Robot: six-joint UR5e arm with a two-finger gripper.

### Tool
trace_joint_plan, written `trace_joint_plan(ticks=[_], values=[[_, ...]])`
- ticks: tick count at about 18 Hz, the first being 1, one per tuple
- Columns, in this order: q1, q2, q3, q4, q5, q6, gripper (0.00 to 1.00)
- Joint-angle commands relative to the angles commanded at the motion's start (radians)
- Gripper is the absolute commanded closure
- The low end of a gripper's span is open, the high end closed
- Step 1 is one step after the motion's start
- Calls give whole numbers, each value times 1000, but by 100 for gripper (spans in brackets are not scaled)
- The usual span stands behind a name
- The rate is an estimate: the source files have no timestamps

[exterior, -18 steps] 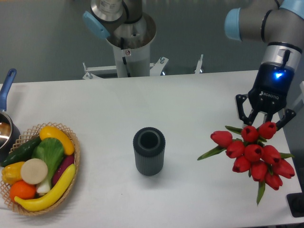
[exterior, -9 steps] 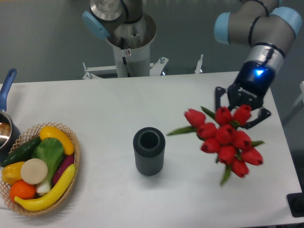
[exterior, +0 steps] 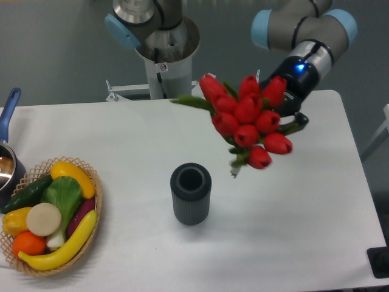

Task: Insert the flowers into the vase
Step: 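Carry the tulips over the dark grey vase, stems pointing down, then lower the tulip stems down into the vase opening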

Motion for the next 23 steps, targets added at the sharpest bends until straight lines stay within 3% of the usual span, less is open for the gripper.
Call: trace_joint_plan(ticks=[8,23], values=[[-45,0,-69,0,-5,46,66],[-51,-49,-121,-2,32,66,66]])
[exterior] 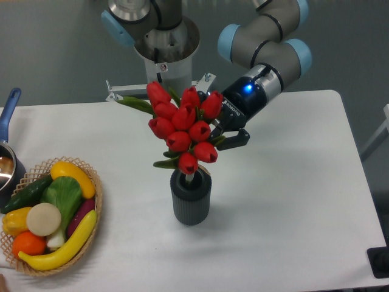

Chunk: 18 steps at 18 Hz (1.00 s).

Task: Insert the flowers into the vase
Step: 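Lower the tulip stems down into the vase opening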

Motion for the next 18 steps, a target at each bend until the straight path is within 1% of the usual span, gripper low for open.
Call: trace_joint_plan(ticks=[3,4,6,7,9,12,15,18], values=[[0,-14,-17,2,2,32,66],[3,-29,-25,2,2,55,66],[2,-37,-26,8,3,60,66],[2,-46,-29,9,29,61,66],[2,-48,-37,9,72,61,66],[2,-51,-37,9,90,63,66],[2,-55,-51,9,109,63,66],[0,-66,-72,9,109,122,63]])
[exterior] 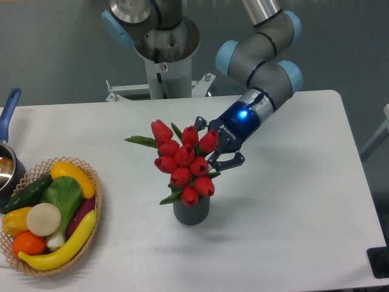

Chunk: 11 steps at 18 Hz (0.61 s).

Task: Insert the flowers into the vase
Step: 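Lower the tulip stems down into the vase opening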

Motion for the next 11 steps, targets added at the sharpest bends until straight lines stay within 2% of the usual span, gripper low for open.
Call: trace_joint_plan(ticks=[3,8,11], values=[[0,-15,-22,0,0,68,63],[0,-17,-32,-2,0,72,63],[2,-22,-32,0,0,77,55]])
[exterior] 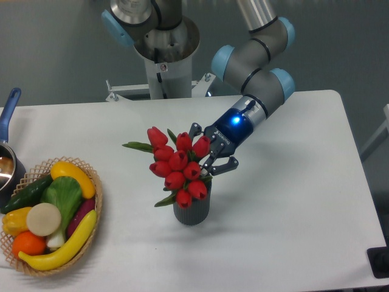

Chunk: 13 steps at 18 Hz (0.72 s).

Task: Insert the flowers into the vase
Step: 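Lower the tulip stems down into the vase opening, then open the gripper to release the tulips in the vase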

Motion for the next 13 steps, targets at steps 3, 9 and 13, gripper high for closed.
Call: trace_joint_plan(ticks=[3,9,13], values=[[2,-3,0,0,0,21,40],[11,-2,2,0,2,34,6],[37,15,5,-2,23,34,0]])
